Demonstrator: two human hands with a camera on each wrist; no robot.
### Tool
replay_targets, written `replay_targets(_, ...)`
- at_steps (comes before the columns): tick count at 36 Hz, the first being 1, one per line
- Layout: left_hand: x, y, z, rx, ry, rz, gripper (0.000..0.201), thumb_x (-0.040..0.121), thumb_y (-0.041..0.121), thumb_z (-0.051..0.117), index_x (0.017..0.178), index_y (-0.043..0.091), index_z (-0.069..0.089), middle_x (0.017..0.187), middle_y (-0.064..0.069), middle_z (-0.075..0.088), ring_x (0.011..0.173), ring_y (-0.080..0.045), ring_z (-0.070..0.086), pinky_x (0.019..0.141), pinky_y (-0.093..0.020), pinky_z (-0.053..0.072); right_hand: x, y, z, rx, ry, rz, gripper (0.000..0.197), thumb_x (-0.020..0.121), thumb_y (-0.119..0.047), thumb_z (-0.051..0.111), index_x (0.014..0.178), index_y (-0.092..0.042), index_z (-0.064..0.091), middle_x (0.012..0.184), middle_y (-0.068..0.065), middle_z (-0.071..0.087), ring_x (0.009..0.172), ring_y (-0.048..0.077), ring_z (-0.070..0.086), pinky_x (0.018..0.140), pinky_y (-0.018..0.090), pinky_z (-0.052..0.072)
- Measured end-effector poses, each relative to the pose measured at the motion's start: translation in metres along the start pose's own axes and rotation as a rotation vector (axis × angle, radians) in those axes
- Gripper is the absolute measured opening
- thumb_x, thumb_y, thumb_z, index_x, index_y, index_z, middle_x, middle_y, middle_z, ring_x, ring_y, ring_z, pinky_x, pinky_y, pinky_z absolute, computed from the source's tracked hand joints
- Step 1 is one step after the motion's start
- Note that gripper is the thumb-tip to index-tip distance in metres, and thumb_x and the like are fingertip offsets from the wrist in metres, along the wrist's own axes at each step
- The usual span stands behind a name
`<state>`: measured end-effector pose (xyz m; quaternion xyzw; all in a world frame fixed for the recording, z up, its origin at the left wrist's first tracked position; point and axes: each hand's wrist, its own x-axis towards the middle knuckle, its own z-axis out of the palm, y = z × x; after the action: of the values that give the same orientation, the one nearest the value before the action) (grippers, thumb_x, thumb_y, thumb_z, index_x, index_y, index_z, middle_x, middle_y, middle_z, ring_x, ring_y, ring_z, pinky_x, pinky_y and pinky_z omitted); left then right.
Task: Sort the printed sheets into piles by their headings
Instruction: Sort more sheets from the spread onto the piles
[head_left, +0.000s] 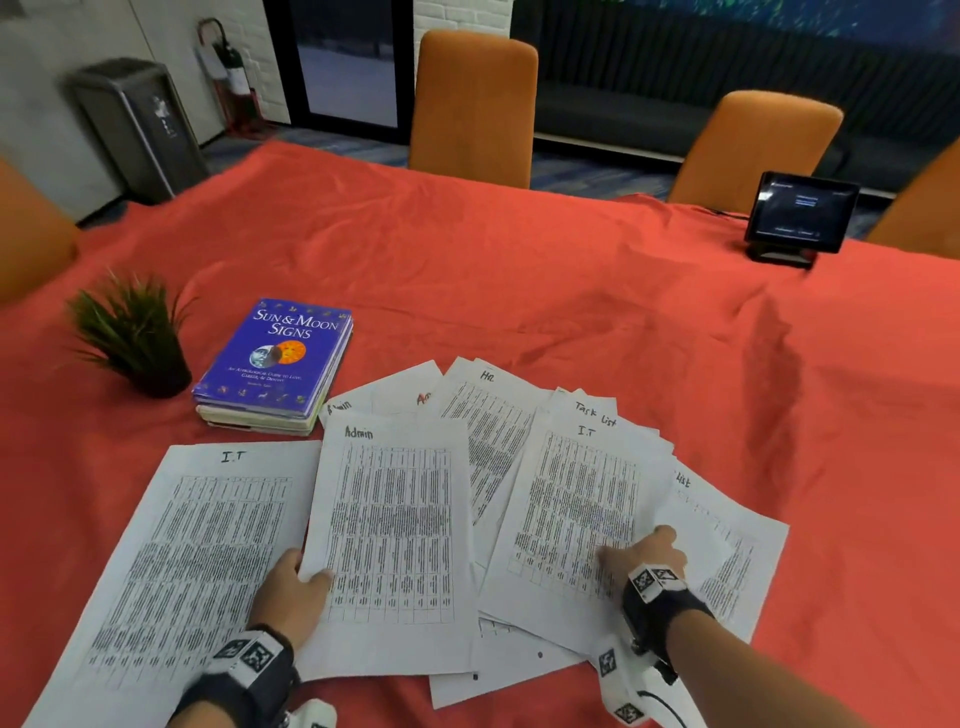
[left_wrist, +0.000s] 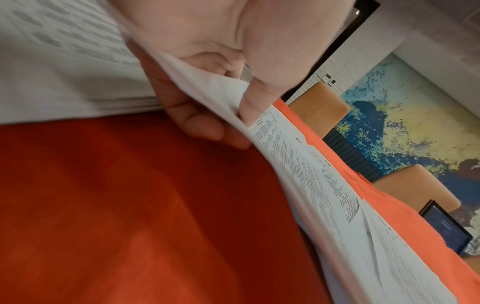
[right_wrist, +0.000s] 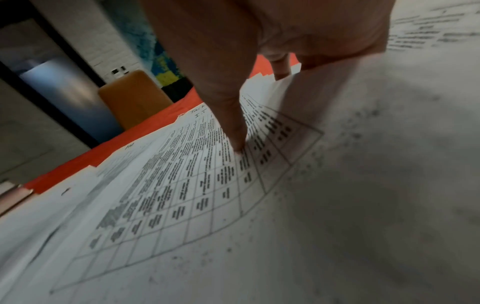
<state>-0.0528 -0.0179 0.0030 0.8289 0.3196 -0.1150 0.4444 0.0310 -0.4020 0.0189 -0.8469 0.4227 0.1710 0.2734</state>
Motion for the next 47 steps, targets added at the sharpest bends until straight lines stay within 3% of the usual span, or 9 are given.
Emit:
replay_targets(14, 0.002, -0.007, -0.001, 0.033, -0.019, -0.03, 0.038, 0.09, 0.024, 0.059, 0.125, 0.01, 0.053, 0.12, -0.008, 0.063, 0.106, -0.03, 0.061, 0.096, -0.045, 0.048, -0.014, 0.003, 0.001, -0.156, 0.082, -0.015, 0.058, 0.073, -0.031, 0.075, 0.113, -0.01, 0.039, 0.123, 0.017, 0.031, 0.11, 0.038, 0.045, 0.09, 0.045, 0.046)
replay_targets(20, 0.002, -0.006, -0.005, 0.045, -0.035, -0.011, 0.042, 0.091, 0.025, 0.058, 0.129, 0.01, 0.05, 0.124, -0.009, 0.062, 0.109, -0.029, 0.06, 0.097, -0.044, 0.048, -0.005, 0.002, 0.002, 0.012, 0.06, -0.081, 0.003, 0.085, -0.018, 0.05, 0.083, -0.015, 0.049, 0.091, 0.01, 0.052, 0.087, 0.031, 0.054, 0.079, 0.038, 0.047)
replay_targets(23, 0.003, -0.005, -0.006, 0.042, -0.048, 0.016, 0.038, 0.091, 0.019, 0.058, 0.128, 0.012, 0.051, 0.125, -0.008, 0.061, 0.106, -0.028, 0.061, 0.094, -0.04, 0.049, -0.009, -0.007, -0.006, 0.215, 0.061, -0.18, 0.005, 0.084, -0.014, 0.045, 0.081, -0.016, 0.049, 0.078, 0.008, 0.05, 0.072, 0.026, 0.048, 0.068, 0.033, 0.039)
replay_targets(27, 0.004, -0.006, -0.007, 0.014, -0.068, 0.034, 0.033, 0.091, 0.007, 0.054, 0.124, 0.012, 0.053, 0.115, -0.006, 0.065, 0.095, -0.023, 0.062, 0.085, -0.033, 0.05, -0.013, -0.021, -0.03, 0.218, 0.142, -0.275, 0.022, 0.089, 0.0, 0.045, 0.108, -0.003, 0.058, 0.099, 0.02, 0.064, 0.083, 0.031, 0.055, 0.074, 0.033, 0.044)
replay_targets(33, 0.004, -0.005, -0.009, -0.063, -0.073, 0.066, 0.03, 0.091, 0.0, 0.05, 0.116, 0.012, 0.059, 0.107, -0.004, 0.068, 0.089, -0.019, 0.063, 0.069, -0.024, 0.045, -0.011, -0.031, -0.057, 0.293, 0.278, -0.321, 0.028, 0.094, -0.006, 0.041, 0.11, -0.003, 0.063, 0.11, 0.025, 0.066, 0.102, 0.042, 0.06, 0.086, 0.039, 0.045)
replay_targets(37, 0.004, -0.004, -0.009, -0.11, -0.084, 0.055, 0.033, 0.091, 0.0, 0.05, 0.119, 0.015, 0.06, 0.104, -0.001, 0.068, 0.091, -0.019, 0.063, 0.072, -0.025, 0.046, -0.01, -0.039, -0.061, 0.428, 0.229, -0.408, 0.026, 0.092, -0.005, 0.043, 0.106, -0.001, 0.063, 0.089, 0.024, 0.067, 0.081, 0.037, 0.062, 0.075, 0.041, 0.049)
replay_targets(42, 0.003, -0.005, -0.006, -0.128, -0.107, 0.042, 0.03, 0.091, 0.001, 0.05, 0.114, 0.016, 0.062, 0.103, -0.003, 0.07, 0.087, -0.019, 0.065, 0.078, -0.031, 0.052, -0.024, -0.05, -0.051, 0.514, 0.065, -0.391, 0.015, 0.087, -0.001, 0.045, 0.077, -0.001, 0.056, 0.056, 0.009, 0.048, 0.052, 0.022, 0.047, 0.049, 0.026, 0.044)
replay_targets(44, 0.002, -0.006, -0.004, -0.144, -0.124, 0.04, 0.027, 0.092, 0.002, 0.049, 0.113, 0.016, 0.061, 0.106, -0.005, 0.069, 0.085, -0.017, 0.064, 0.07, -0.026, 0.048, -0.031, -0.054, -0.035, 0.47, 0.011, -0.413, 0.014, 0.087, -0.004, 0.047, 0.077, -0.002, 0.057, 0.061, 0.011, 0.054, 0.06, 0.025, 0.053, 0.057, 0.029, 0.046)
replay_targets(47, -0.001, -0.006, -0.002, -0.161, -0.148, 0.023, 0.023, 0.095, 0.009, 0.048, 0.113, 0.017, 0.06, 0.121, -0.01, 0.065, 0.102, -0.023, 0.06, 0.088, -0.031, 0.044, -0.039, -0.054, 0.001, 0.41, -0.099, -0.451, 0.016, 0.088, -0.008, 0.048, 0.095, -0.003, 0.062, 0.08, 0.012, 0.062, 0.076, 0.026, 0.058, 0.075, 0.043, 0.052)
